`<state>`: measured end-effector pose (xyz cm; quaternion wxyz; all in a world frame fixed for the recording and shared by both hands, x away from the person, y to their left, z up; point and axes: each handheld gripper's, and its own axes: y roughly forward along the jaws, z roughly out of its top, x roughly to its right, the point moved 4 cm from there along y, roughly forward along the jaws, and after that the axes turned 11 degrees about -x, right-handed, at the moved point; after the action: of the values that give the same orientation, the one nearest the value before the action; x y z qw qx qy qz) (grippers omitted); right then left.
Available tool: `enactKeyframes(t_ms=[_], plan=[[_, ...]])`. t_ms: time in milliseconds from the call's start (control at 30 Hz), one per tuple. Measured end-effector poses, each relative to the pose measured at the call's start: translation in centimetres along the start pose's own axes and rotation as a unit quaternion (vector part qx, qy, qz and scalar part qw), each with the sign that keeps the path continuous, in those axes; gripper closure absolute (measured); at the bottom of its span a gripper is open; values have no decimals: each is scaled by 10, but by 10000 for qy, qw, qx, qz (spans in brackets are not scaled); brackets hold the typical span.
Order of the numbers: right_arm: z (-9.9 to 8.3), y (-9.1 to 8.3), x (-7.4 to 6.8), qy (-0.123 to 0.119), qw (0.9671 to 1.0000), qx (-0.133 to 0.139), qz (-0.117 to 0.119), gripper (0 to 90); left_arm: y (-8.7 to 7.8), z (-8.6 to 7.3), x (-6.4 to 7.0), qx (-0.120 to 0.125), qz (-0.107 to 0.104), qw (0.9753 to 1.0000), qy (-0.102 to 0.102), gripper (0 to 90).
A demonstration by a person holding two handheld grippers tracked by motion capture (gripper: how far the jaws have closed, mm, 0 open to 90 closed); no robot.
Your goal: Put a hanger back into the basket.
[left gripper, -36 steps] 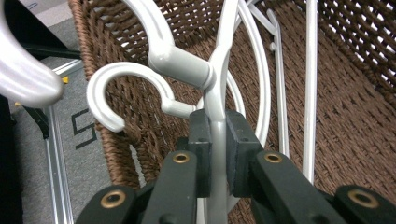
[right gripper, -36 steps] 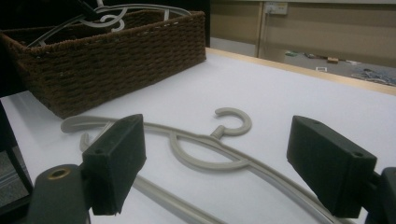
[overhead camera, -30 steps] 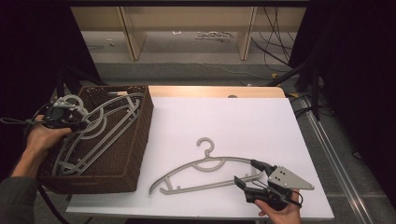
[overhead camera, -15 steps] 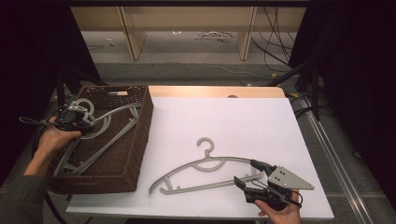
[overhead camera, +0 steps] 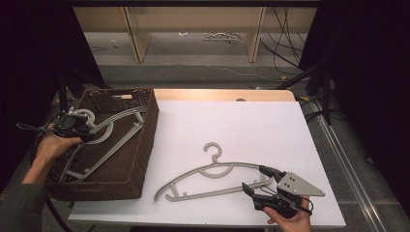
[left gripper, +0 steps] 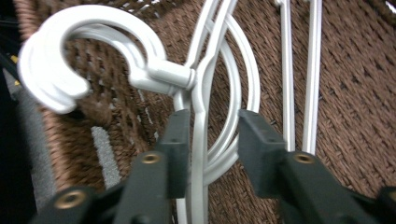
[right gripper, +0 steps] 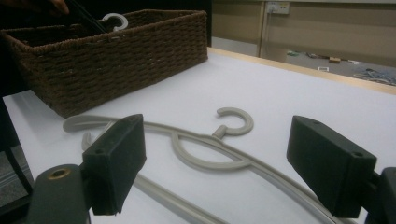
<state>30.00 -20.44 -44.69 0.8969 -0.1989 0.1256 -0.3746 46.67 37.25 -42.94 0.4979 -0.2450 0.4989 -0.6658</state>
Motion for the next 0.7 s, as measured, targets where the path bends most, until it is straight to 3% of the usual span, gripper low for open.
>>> enactKeyframes(t_ms=[167, 300, 567, 633, 700], plan=[[0, -1, 1, -8, 10000, -45, -2, 206, -17, 5, 6, 392, 95, 9990, -208, 460], [0, 0, 0, 10, 10000, -26, -23, 206, -27, 8, 13, 586, 88, 9980, -203, 412], [0, -1, 1, 3, 10000, -41, -2, 206, -54, 16, 42, 1141, -40, 9935, -30, 375], [0, -2, 1, -29, 9999, -90, -70, 206, -61, 18, 54, 1268, -97, 9919, 71, 359], [0, 0, 0, 11, 10000, -2, -8, 206, -72, 19, 72, 1371, -223, 9898, 313, 351]])
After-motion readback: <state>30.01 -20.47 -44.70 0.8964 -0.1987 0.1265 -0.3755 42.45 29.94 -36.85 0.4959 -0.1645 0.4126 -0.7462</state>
